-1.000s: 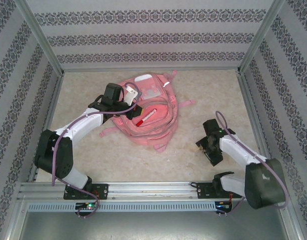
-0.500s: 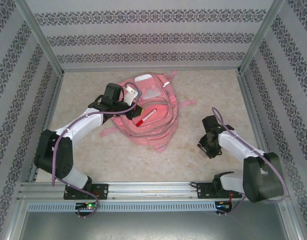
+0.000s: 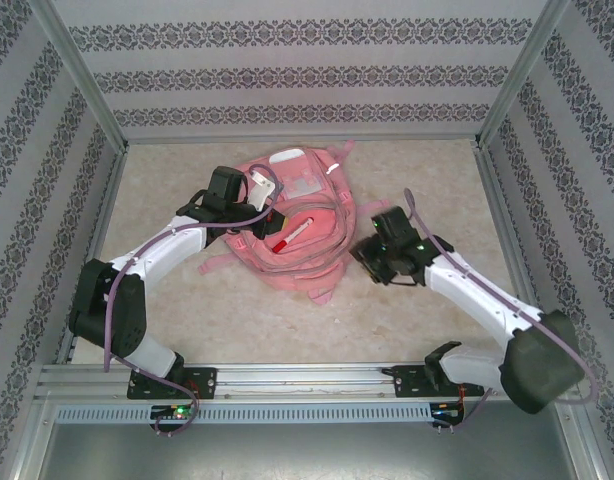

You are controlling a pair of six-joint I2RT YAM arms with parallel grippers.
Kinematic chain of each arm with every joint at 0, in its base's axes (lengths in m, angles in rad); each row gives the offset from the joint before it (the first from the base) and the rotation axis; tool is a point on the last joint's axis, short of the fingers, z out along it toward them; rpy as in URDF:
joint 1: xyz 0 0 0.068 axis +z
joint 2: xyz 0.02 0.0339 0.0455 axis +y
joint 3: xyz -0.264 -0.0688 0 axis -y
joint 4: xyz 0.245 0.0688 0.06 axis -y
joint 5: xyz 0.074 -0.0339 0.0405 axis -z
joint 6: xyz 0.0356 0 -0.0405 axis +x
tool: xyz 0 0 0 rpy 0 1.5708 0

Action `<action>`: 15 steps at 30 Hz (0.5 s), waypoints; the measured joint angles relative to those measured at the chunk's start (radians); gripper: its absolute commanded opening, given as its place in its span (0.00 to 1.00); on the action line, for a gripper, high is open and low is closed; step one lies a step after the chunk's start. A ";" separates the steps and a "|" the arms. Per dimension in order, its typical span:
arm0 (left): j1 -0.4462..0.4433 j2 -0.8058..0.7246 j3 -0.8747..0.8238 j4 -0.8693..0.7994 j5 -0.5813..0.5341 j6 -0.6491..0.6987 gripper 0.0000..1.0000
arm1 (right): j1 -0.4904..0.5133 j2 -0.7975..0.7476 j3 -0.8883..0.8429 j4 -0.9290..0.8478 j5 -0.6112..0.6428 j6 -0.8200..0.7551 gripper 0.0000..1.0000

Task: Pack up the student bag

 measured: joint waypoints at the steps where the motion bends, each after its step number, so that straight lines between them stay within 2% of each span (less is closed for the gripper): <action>1: 0.000 0.000 0.000 0.000 0.002 -0.003 0.00 | 0.023 0.039 0.039 0.035 -0.001 0.030 0.45; 6: 0.000 0.000 0.001 0.000 0.016 -0.036 0.00 | 0.117 0.233 0.217 0.176 0.032 0.160 0.45; 10: 0.000 0.000 0.005 0.006 0.020 -0.071 0.00 | 0.147 0.336 0.277 0.239 0.070 0.237 0.47; 12: 0.000 0.000 0.006 0.013 0.020 -0.085 0.00 | 0.151 0.381 0.295 0.262 0.076 0.265 0.54; 14: 0.002 0.000 0.006 0.020 0.009 -0.098 0.00 | 0.155 0.426 0.314 0.280 0.079 0.294 0.68; 15: 0.006 0.002 0.006 0.023 0.003 -0.103 0.00 | 0.160 0.436 0.320 0.282 0.083 0.306 0.71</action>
